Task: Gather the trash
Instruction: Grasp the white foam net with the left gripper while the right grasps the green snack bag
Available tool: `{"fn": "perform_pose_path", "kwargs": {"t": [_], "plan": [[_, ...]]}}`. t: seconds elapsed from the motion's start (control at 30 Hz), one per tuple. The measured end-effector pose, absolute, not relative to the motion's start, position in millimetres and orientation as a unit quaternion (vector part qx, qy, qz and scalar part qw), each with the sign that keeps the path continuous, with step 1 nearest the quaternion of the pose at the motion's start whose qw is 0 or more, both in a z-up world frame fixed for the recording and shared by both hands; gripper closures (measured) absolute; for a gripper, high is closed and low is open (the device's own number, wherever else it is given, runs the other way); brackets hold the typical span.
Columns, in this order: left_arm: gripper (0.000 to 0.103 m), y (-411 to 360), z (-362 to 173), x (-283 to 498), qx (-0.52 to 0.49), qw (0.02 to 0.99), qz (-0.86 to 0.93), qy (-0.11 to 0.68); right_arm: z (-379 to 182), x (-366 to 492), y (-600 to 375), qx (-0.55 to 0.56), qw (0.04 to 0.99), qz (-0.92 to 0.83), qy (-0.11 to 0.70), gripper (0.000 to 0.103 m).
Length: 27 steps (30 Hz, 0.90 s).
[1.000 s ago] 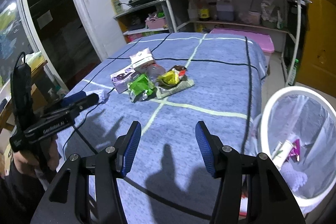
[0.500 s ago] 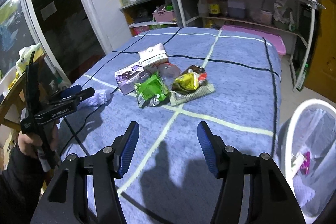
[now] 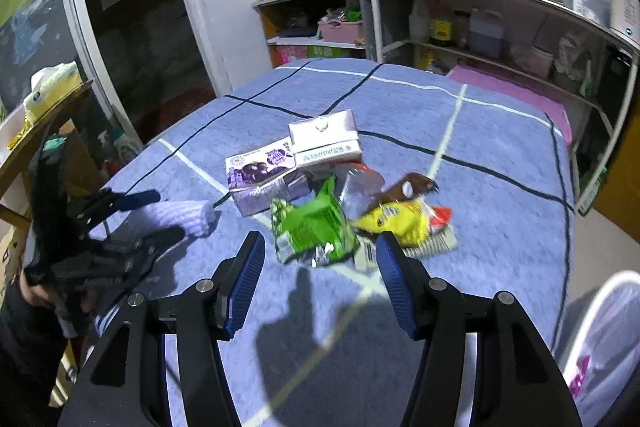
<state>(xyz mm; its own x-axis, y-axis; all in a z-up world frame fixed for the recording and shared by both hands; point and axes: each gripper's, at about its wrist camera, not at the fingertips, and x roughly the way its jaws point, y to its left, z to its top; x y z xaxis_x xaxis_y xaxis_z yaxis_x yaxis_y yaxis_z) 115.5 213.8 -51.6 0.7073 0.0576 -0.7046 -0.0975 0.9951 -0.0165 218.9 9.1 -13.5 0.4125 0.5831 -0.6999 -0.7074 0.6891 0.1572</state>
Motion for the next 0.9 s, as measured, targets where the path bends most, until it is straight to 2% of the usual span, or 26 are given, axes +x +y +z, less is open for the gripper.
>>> {"fn": "perform_pose_path", "kwargs": {"t": [0.13, 0.3, 0.37, 0.47, 0.53, 0.57, 0.6, 0.7, 0.9], "plan": [[0.026, 209.3, -51.9, 111.1, -0.031, 0.922, 0.037, 0.383, -20.6, 230.8, 25.5, -0.094, 0.830, 0.395, 0.383, 0.044], [0.047, 210.3, -52.9, 109.1, -0.045, 0.922, 0.048, 0.381, -30.8, 240.2, 40.4, -0.107, 0.820, 0.401, 0.395, 0.044], [0.051, 211.0, -53.7, 109.8, -0.051, 0.922, 0.054, 0.380, -35.4, 242.7, 45.0, -0.111, 0.817, 0.400, 0.400, 0.044], [0.063, 211.6, -53.3, 108.5, -0.063, 0.922, 0.059, 0.377, -41.8, 243.9, 49.9, -0.115, 0.810, 0.401, 0.413, 0.044], [0.066, 211.7, -53.8, 107.6, -0.069, 0.922, 0.061, 0.375, -44.9, 242.5, 53.0, -0.112, 0.804, 0.406, 0.420, 0.045], [0.068, 212.1, -54.0, 107.0, -0.073, 0.923, 0.063, 0.374, -45.7, 241.5, 53.7, -0.111, 0.802, 0.408, 0.421, 0.047], [0.070, 212.2, -53.9, 106.4, -0.076, 0.923, 0.064, 0.373, -46.2, 240.3, 54.2, -0.110, 0.801, 0.410, 0.422, 0.059], [0.073, 212.3, -53.6, 104.6, -0.088, 0.923, 0.067, 0.370, -46.9, 237.7, 54.3, -0.109, 0.802, 0.407, 0.424, 0.077], [0.077, 209.3, -52.5, 99.2, -0.101, 0.923, 0.072, 0.364, -43.6, 230.8, 48.0, -0.099, 0.804, 0.406, 0.423, 0.085]]}}
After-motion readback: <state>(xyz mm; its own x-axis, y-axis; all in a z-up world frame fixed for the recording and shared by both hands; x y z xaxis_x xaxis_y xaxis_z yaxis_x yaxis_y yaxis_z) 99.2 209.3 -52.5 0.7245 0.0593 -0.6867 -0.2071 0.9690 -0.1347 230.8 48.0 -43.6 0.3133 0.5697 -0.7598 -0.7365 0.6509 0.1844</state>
